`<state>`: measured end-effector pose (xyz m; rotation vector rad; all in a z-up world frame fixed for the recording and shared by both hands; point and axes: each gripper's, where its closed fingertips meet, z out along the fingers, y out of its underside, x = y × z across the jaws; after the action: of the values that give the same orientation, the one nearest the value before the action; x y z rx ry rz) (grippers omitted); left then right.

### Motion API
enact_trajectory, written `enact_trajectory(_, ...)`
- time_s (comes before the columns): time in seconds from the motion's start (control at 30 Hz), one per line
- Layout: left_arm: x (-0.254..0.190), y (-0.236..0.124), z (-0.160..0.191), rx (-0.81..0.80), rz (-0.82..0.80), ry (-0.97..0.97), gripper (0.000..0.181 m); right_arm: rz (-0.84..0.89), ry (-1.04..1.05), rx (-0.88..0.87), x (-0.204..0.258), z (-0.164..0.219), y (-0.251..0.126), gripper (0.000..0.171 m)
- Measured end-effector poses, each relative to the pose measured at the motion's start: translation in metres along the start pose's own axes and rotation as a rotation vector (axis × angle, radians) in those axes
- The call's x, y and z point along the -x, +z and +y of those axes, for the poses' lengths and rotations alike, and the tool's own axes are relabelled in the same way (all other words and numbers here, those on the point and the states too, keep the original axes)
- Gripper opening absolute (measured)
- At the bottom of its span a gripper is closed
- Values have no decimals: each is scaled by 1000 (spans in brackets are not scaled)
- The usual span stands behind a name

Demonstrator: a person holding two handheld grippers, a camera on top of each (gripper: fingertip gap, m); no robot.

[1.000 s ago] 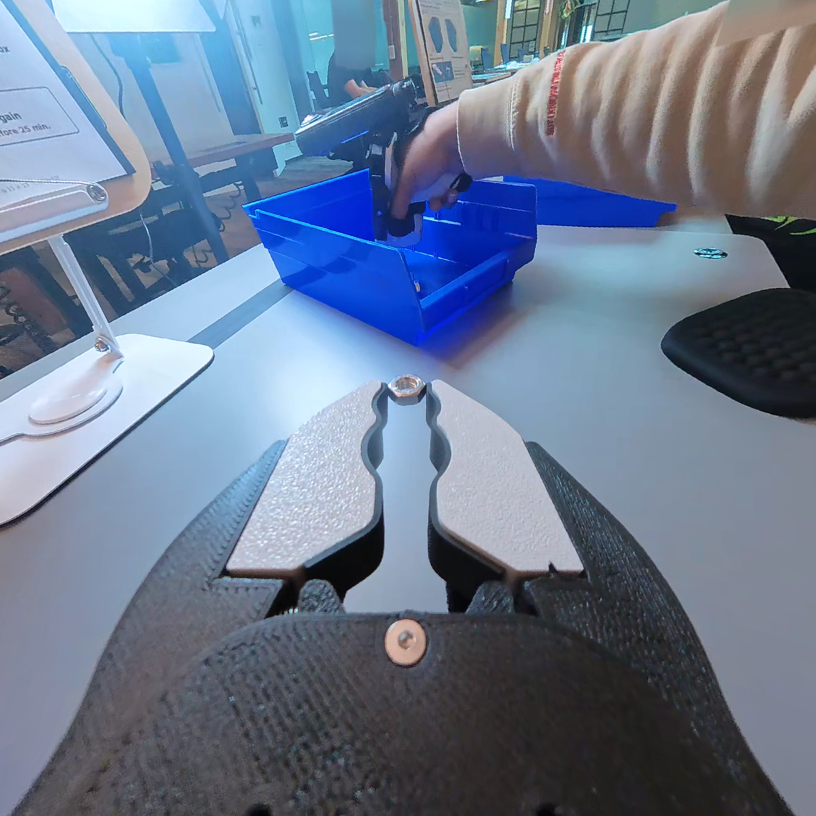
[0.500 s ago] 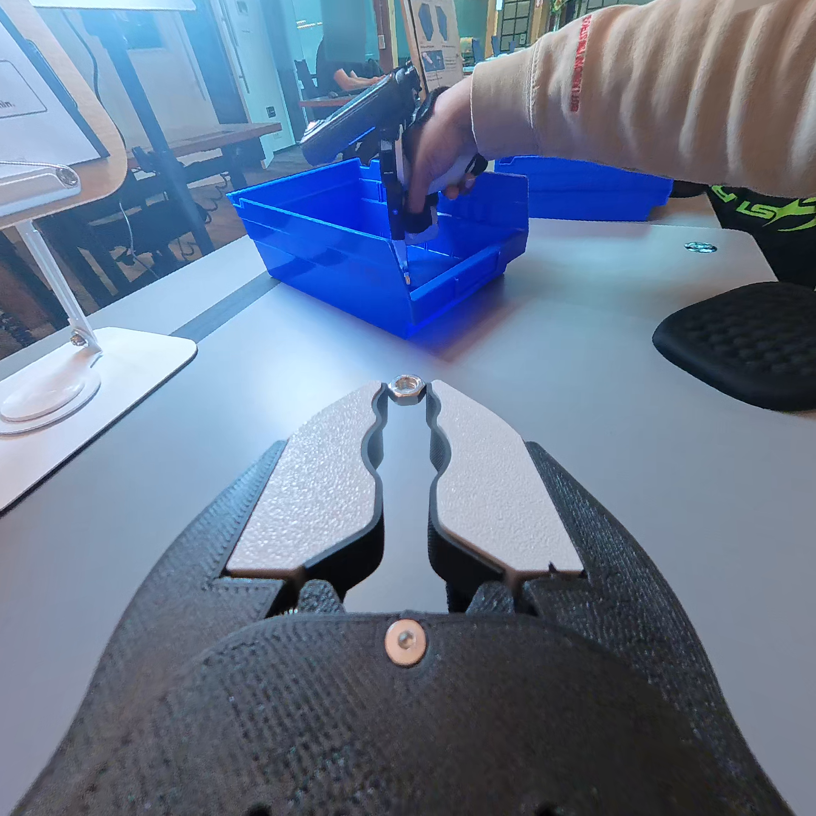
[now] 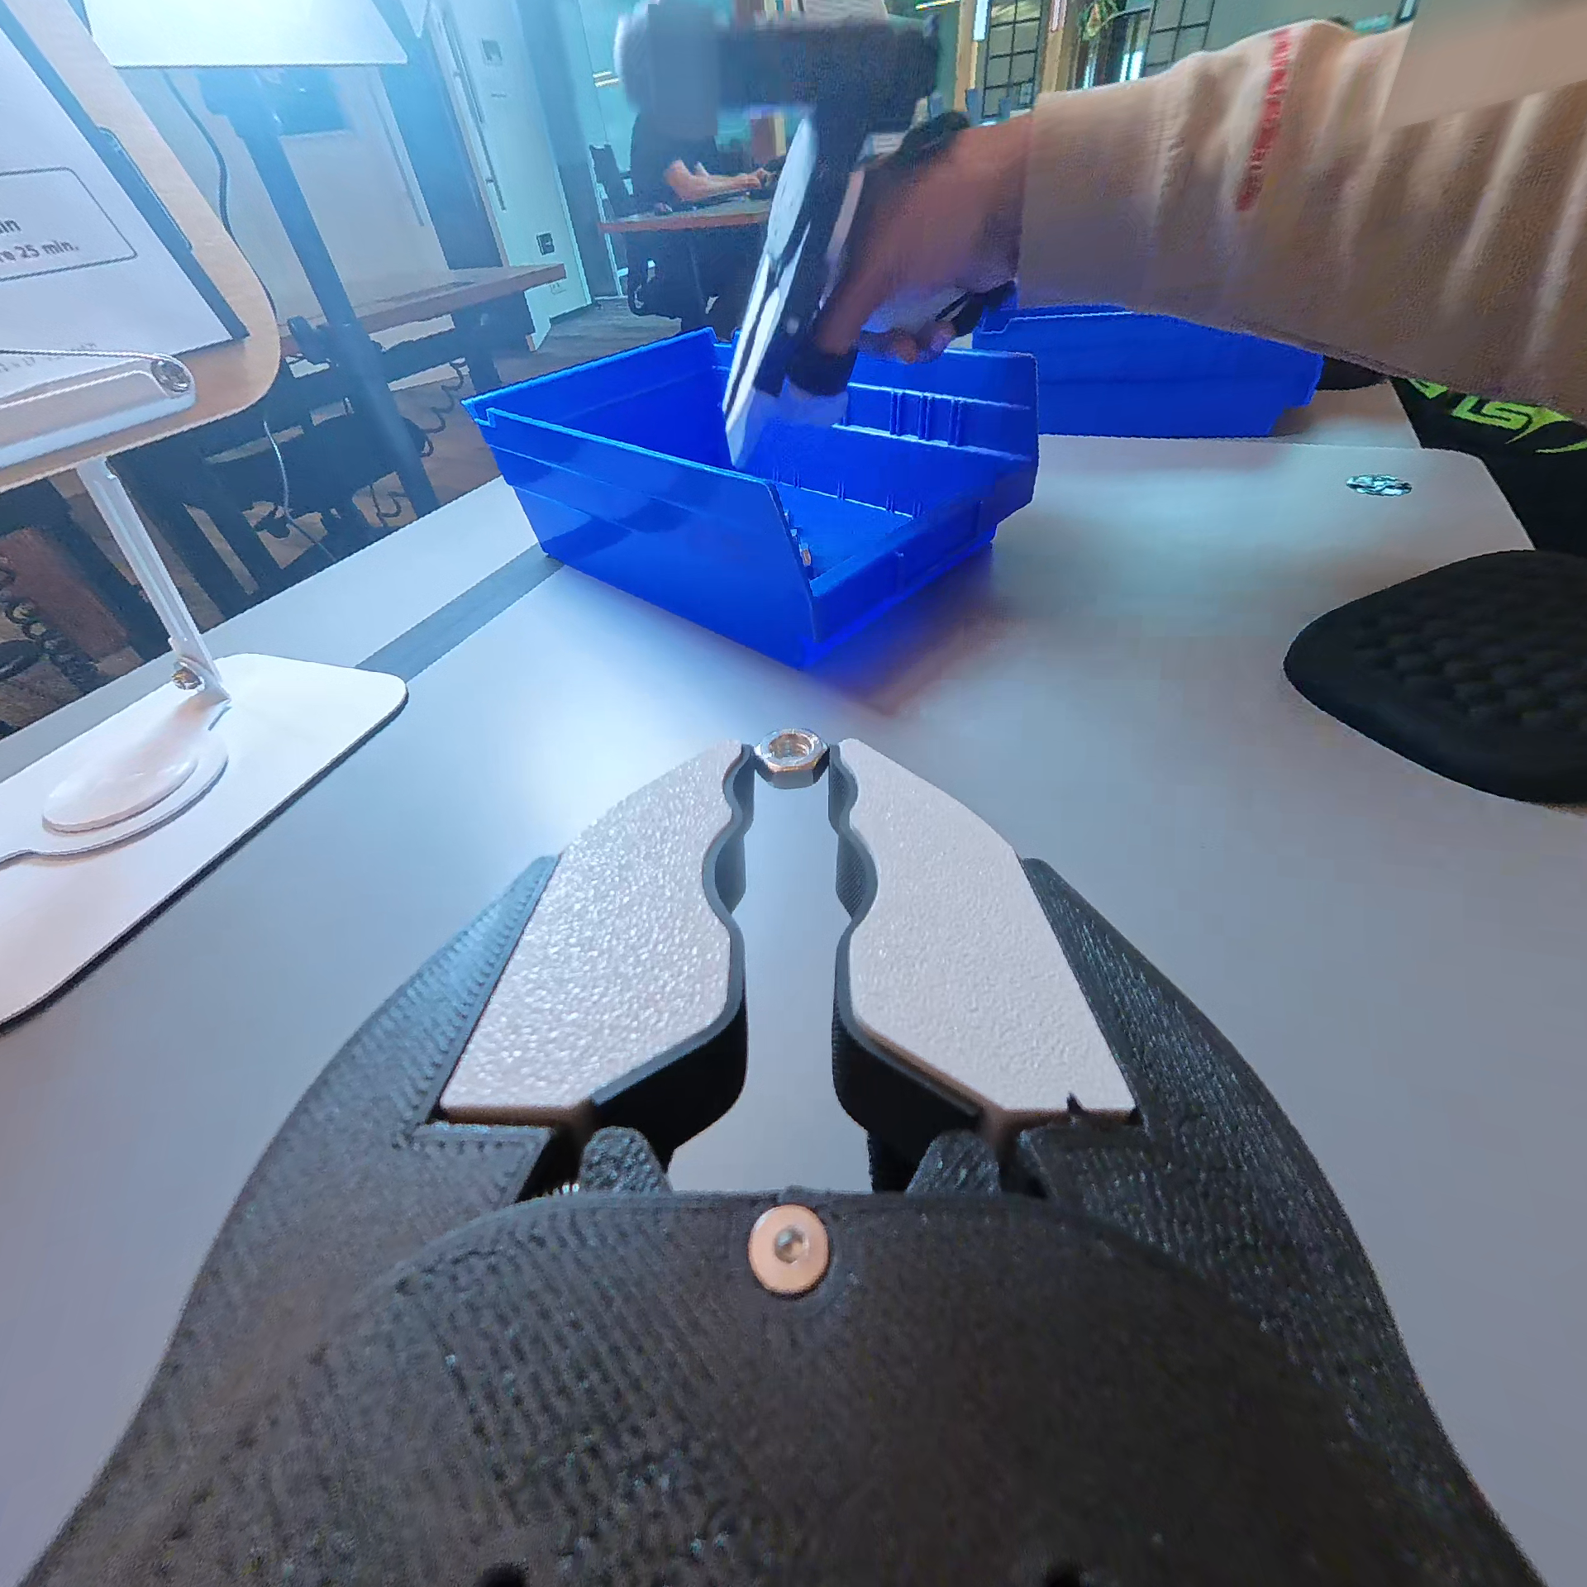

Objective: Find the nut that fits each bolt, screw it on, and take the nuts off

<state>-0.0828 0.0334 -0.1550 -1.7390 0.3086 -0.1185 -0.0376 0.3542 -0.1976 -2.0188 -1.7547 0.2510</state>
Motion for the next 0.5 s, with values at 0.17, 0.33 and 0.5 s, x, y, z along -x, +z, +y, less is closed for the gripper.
enact_trajectory(0.17,-5,3,1,8,-9,24,16,-344,-84,-410,136,-40,-75,27)
enact_trajectory(0.33,-9,9,5,46,-75,89,16,-570,-142,-477,256,-32,-105,27)
enact_trajectory(0.5,-7,13,12,122,-196,165,16,-644,-125,-413,311,-32,-94,30)
